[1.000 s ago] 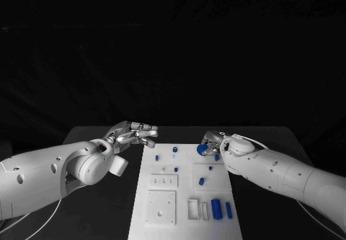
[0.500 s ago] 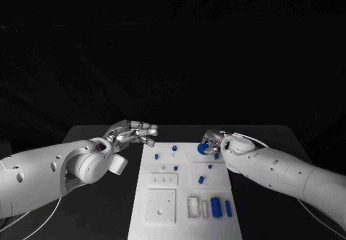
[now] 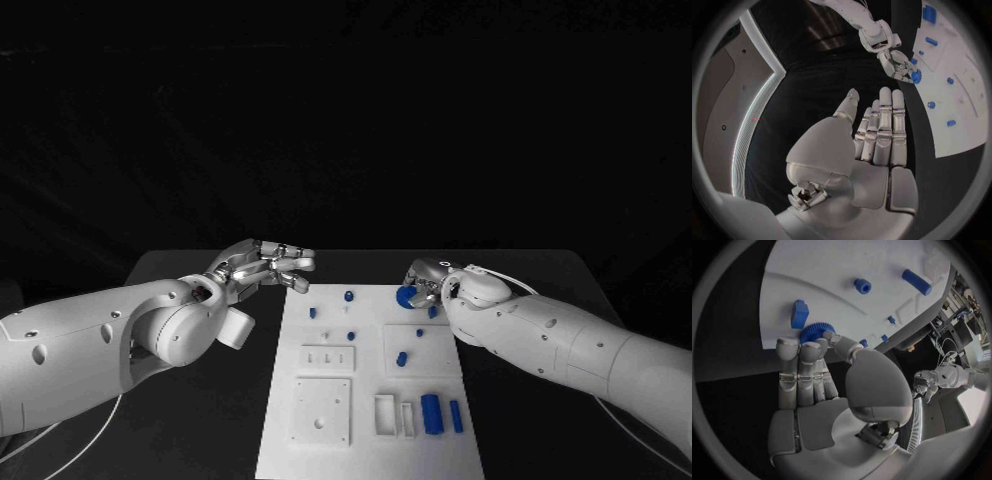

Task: Assemble the parts on the task board

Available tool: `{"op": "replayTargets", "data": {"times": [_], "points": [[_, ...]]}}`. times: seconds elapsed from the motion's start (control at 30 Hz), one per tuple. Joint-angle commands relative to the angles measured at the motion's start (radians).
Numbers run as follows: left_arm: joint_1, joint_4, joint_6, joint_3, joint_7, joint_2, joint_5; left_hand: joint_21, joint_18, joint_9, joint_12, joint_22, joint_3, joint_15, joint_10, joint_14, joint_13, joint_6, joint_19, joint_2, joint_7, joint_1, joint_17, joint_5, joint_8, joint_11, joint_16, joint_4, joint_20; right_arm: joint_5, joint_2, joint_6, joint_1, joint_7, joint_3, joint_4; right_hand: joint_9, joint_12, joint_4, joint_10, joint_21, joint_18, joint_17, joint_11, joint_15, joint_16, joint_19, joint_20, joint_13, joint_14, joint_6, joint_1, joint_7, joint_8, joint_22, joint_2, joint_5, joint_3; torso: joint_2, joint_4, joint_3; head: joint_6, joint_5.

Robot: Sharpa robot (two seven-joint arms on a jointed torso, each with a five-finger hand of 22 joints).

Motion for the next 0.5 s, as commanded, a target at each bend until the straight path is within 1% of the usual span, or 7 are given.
{"op": "replayTargets", "data": {"times": [0.03, 0.13, 0.23, 0.33, 0.47, 0.5], "points": [[0.0, 0.001, 0.014, 0.0, 0.004, 0.002, 0.001, 0.005, 0.01, 0.002, -0.002, -0.001, -0.004, 0.0, -0.004, -0.005, 0.002, 0.003, -0.006, 0.004, 0.0, -0.008, -0.001, -0.003, 0.001, 0.002, -0.004, 0.001, 0.001, -0.019, 0.0, 0.011, -0.003, 0.004, -0.002, -0.001, 0.0, 0.002, -0.002, -0.002, 0.001, 0.007, -0.003, -0.001, 0.003, -0.002, -0.009, -0.001, -0.002, 0.002, 0.006, 0.002, 0.0, 0.003, 0.077, 0.003, -0.009, -0.01, 0.0, 0.0001, 0.0, 0.0, -0.002], [0.0, 0.0, 0.014, 0.0, 0.003, 0.002, 0.001, 0.005, 0.01, 0.001, -0.002, -0.003, -0.004, 0.0, -0.005, -0.005, 0.002, 0.002, -0.006, 0.003, 0.001, -0.007, -0.001, -0.003, 0.001, 0.002, -0.005, 0.003, 0.001, -0.036, 0.0, 0.003, -0.003, 0.002, -0.002, -0.002, 0.001, 0.003, -0.002, -0.002, 0.003, 0.007, -0.003, -0.001, 0.003, -0.002, -0.009, -0.001, -0.002, 0.002, 0.034, 0.003, -0.002, 0.005, 0.077, 0.005, -0.017, -0.014, 0.0, 0.0, 0.0001, 0.002, -0.003], [0.0, 0.0, 0.015, 0.0, 0.002, 0.002, 0.0, 0.005, 0.01, 0.001, -0.002, -0.004, -0.004, 0.0, -0.005, -0.005, 0.002, 0.001, -0.006, 0.003, 0.001, -0.007, -0.001, -0.003, 0.001, 0.002, -0.005, 0.003, 0.001, -0.065, 0.0, -0.014, -0.003, -0.003, -0.002, -0.003, 0.002, 0.005, 0.002, -0.001, 0.003, 0.007, -0.002, -0.003, 0.003, 0.0, -0.009, 0.0, -0.002, 0.003, 0.059, 0.0, -0.006, 0.005, 0.077, 0.004, -0.045, -0.023, 0.0, -0.0007, 0.0002, 0.004, -0.003], [0.0, -0.001, 0.015, 0.0, 0.001, 0.002, 0.0, 0.005, 0.01, 0.001, -0.002, -0.004, -0.004, 0.0, -0.005, -0.005, 0.002, 0.001, -0.006, 0.003, 0.001, -0.007, -0.001, -0.003, 0.001, 0.002, -0.005, 0.003, 0.001, -0.09, 0.002, -0.039, -0.003, -0.009, -0.002, -0.004, 0.004, 0.007, 0.015, -0.001, 0.0, 0.004, -0.005, -0.009, -0.001, -0.002, -0.009, -0.003, -0.001, 0.002, 0.107, 0.0, -0.02, 0.004, 0.076, 0.007, -0.094, -0.039, 0.0, -0.0006, 0.0003, 0.004, -0.004], [0.0, -0.001, 0.015, 0.0, 0.001, 0.003, 0.0, 0.005, 0.01, 0.001, -0.002, -0.004, -0.004, 0.0, -0.005, -0.005, 0.002, 0.001, -0.006, 0.003, 0.001, -0.007, -0.001, -0.003, 0.001, 0.002, -0.005, 0.003, 0.001, -0.13, 0.007, -0.081, -0.003, -0.021, -0.002, -0.002, 0.007, 0.003, 0.022, -0.004, -0.011, 0.001, -0.012, -0.016, -0.004, -0.011, -0.01, -0.006, -0.004, 0.001, 0.169, 0.012, -0.034, 0.007, 0.074, 0.009, -0.108, -0.038, 0.0, -0.0015, 0.0005, 0.003, -0.005], [0.0, -0.002, 0.015, 0.0, 0.001, 0.004, -0.001, 0.005, 0.01, 0.001, -0.002, -0.004, -0.004, 0.0, -0.005, -0.005, 0.002, 0.001, -0.006, 0.003, 0.001, -0.007, -0.001, -0.003, 0.001, 0.002, -0.005, 0.003, 0.001, -0.137, 0.007, -0.09, -0.003, -0.025, -0.002, 0.0, 0.008, 0.002, 0.023, -0.003, -0.012, 0.0, -0.013, -0.017, -0.004, -0.013, -0.01, -0.007, -0.005, 0.001, 0.183, 0.012, -0.038, 0.007, 0.074, 0.009, -0.113, -0.036, 0.0, -0.0005, 0.0002, 0.003, -0.005]]}}
